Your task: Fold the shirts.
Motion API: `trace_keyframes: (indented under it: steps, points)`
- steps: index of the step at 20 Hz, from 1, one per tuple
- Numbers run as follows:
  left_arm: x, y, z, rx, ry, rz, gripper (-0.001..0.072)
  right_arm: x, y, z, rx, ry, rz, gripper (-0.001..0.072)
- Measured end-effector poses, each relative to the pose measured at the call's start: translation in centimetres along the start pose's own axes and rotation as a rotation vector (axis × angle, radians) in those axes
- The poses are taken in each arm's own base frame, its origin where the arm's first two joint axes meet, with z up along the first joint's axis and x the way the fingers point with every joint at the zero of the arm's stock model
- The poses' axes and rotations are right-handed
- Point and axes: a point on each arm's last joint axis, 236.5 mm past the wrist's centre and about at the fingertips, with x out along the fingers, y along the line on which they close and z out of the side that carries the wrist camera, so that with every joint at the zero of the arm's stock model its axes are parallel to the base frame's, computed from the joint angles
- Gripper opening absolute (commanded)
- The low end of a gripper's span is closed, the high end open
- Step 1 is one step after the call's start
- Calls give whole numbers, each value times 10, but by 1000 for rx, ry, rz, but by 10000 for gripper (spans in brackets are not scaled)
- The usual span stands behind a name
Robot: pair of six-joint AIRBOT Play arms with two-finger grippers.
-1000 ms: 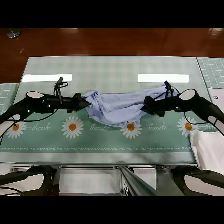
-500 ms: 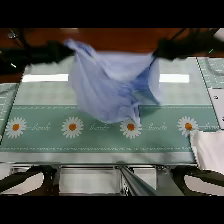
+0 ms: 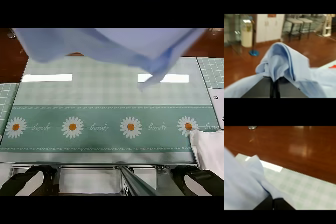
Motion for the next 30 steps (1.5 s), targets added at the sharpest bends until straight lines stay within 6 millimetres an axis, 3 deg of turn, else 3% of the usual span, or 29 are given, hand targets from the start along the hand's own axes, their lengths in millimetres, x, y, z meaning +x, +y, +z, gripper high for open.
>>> trace_keyframes:
  steps: [3, 7, 11, 14, 18, 22, 24, 27, 30]
  points:
    - [-40, -39, 18, 89, -30, 16, 21, -43, 33, -6, -39, -35, 55, 24]
    - [-68, -71, 1, 109, 51, 0, 21, -70, 68, -30, -52, 17, 152, 24]
    - [-73, -63, -49, 26, 242, 20, 21, -67, 71, -80, 18, 181, 182, 24]
    - [-71, -42, -88, -55, 372, 70, 21, -50, 61, -123, 104, 296, 178, 24]
    - [-52, -6, -147, -196, 501, 103, 21, 1, 28, -175, 238, 393, 127, 24]
    - [-4, 45, -221, -321, 565, 119, 21, 78, -15, -217, 336, 468, 83, 24]
    - [26, 75, -255, -377, 578, 144, 21, 119, -42, -231, 377, 483, 52, 24]
    - [76, 125, -307, -454, 585, 203, 22, 180, -100, -251, 472, 488, -29, 24]
    - [118, 160, -358, -559, 594, 232, 21, 231, -153, -267, 586, 485, -68, 25]
